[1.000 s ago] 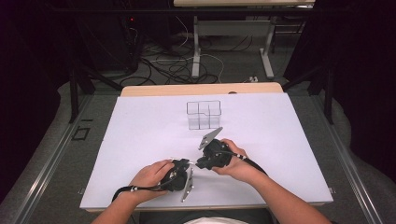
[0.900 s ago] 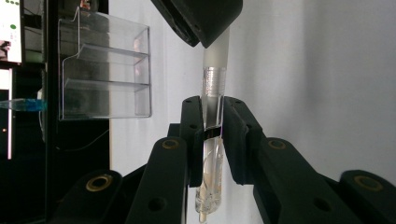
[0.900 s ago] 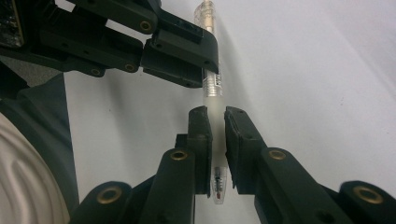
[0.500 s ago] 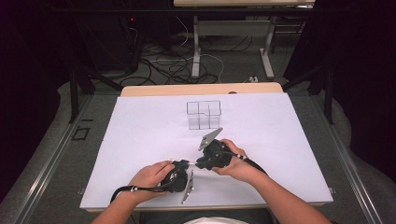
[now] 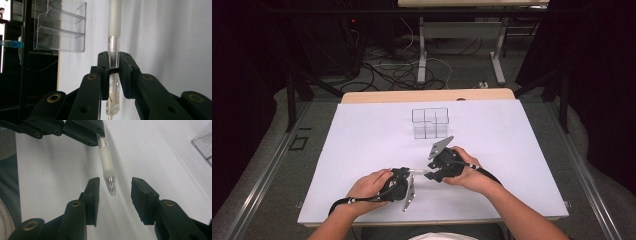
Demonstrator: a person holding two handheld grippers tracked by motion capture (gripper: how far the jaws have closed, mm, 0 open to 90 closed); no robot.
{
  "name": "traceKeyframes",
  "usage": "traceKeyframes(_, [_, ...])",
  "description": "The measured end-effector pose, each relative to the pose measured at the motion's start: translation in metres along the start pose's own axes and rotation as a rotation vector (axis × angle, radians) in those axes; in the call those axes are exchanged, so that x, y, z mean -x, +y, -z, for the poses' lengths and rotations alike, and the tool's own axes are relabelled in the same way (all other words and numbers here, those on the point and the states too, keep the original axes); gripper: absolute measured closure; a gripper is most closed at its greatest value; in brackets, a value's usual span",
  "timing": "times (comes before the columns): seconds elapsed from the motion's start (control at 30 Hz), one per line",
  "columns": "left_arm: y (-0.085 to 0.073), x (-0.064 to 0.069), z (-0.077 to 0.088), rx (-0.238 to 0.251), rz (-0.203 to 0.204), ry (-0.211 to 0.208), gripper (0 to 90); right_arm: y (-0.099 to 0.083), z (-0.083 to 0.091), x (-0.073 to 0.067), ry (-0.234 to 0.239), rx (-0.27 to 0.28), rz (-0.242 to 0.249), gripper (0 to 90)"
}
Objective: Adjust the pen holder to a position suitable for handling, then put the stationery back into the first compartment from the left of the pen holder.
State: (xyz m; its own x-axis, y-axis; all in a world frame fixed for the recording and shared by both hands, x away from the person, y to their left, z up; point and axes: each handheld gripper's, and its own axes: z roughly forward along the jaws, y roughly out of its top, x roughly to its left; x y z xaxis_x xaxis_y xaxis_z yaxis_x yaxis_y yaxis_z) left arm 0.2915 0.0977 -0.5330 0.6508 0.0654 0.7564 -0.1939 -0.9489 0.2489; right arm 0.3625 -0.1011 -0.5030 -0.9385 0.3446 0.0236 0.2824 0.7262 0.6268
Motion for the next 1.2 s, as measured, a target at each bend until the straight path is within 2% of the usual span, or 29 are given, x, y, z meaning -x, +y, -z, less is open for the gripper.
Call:
traceKeyframes(0.03, [0.0, 0.0, 0.0, 0.0, 0.0, 0.0, 79.7, 0.0, 0.0, 0.0, 0.0, 0.0, 0.0, 57.9])
traceKeyframes(0.1, [-0.001, -0.002, 0.0, -0.004, 0.031, -0.005, 79.7, -0.001, 0.001, 0.001, -0.008, 0.011, 0.005, 50.5])
traceKeyframes(0.13, [-0.003, -0.005, -0.001, -0.004, 0.061, -0.01, 79.7, -0.002, 0.001, 0.002, -0.016, 0.013, 0.003, 48.7])
traceKeyframes(0.17, [-0.003, -0.005, -0.001, -0.004, 0.061, -0.01, 79.7, -0.002, 0.001, 0.002, -0.016, 0.013, 0.003, 48.7])
traceKeyframes(0.2, [-0.005, -0.007, -0.001, -0.003, 0.104, -0.021, 79.7, -0.003, 0.002, 0.004, -0.027, 0.028, -0.012, 45.1])
traceKeyframes(0.23, [-0.005, -0.007, -0.001, -0.003, 0.104, -0.021, 79.7, -0.004, 0.003, 0.005, -0.025, 0.029, -0.022, 43.8])
traceKeyframes(0.37, [-0.008, -0.012, -0.002, -0.014, 0.174, -0.031, 79.7, -0.007, 0.004, 0.009, -0.025, 0.02, -0.062, 38.6])
traceKeyframes(0.47, [-0.011, -0.016, -0.003, -0.008, 0.216, -0.043, 79.7, -0.01, 0.005, 0.013, -0.044, 0.029, -0.05, 37.2])
traceKeyframes(0.57, [-0.015, -0.021, -0.004, 0.018, 0.292, -0.048, 79.7, -0.012, 0.007, 0.015, -0.055, 0.02, -0.079, 34.6])
traceKeyframes(0.6, [-0.015, -0.021, -0.004, 0.018, 0.292, -0.048, 79.7, -0.013, 0.007, 0.016, -0.058, 0.022, -0.092, 33.3])
traceKeyframes(0.63, [-0.016, -0.025, -0.003, 0.026, 0.334, -0.049, 79.7, -0.013, 0.008, 0.016, -0.062, 0.02, -0.105, 31.8])
traceKeyframes(0.67, [-0.016, -0.025, -0.003, 0.026, 0.334, -0.049, 79.7, -0.014, 0.009, 0.018, -0.067, 0.022, -0.116, 29.7])
traceKeyframes(0.7, [-0.018, -0.03, -0.002, 0.049, 0.378, -0.054, 79.7, -0.015, 0.01, 0.019, -0.071, 0.03, -0.126, 26.9])
traceKeyframes(0.73, [-0.018, -0.03, -0.002, 0.049, 0.378, -0.054, 79.7, -0.016, 0.011, 0.02, -0.074, 0.036, -0.138, 23.8])
traceKeyframes(0.8, [-0.02, -0.032, -0.002, 0.062, 0.428, -0.06, 79.7, -0.017, 0.013, 0.022, -0.09, 0.055, -0.158, 18.9])
traceKeyframes(0.83, [-0.022, -0.035, -0.002, 0.072, 0.464, -0.072, 79.7, -0.017, 0.013, 0.024, -0.09, 0.066, -0.153, 17.4])
traceKeyframes(0.87, [-0.022, -0.035, -0.002, 0.072, 0.464, -0.072, 79.7, -0.017, 0.014, 0.024, -0.094, 0.073, -0.171, 15.9])
traceKeyframes(0.93, [-0.025, -0.038, -0.002, 0.081, 0.505, -0.083, 79.7, -0.017, 0.016, 0.024, -0.096, 0.082, -0.181, 15.1])
traceKeyframes(0.97, [-0.028, -0.041, -0.002, 0.092, 0.548, -0.094, 79.7, -0.017, 0.016, 0.025, -0.103, 0.096, -0.181, 14.8])
traceKeyframes(1.0, [-0.029, -0.042, -0.002, 0.097, 0.568, -0.098, 79.7, -0.017, 0.016, 0.026, -0.099, 0.102, -0.174, 13.8])
traceKeyframes(1.03, [-0.029, -0.042, -0.002, 0.097, 0.568, -0.098, 79.7, -0.017, 0.016, 0.026, -0.093, 0.122, -0.177, 11.9])
traceKeyframes(1.07, [-0.031, -0.043, -0.001, 0.103, 0.592, -0.103, 79.7, -0.017, 0.017, 0.025, -0.093, 0.113, -0.2, 10.2])
traceKeyframes(1.2, [-0.037, -0.048, 0.0, 0.13, 0.678, -0.126, 79.7, -0.018, 0.016, 0.027, -0.113, 0.122, -0.2, 6.2])
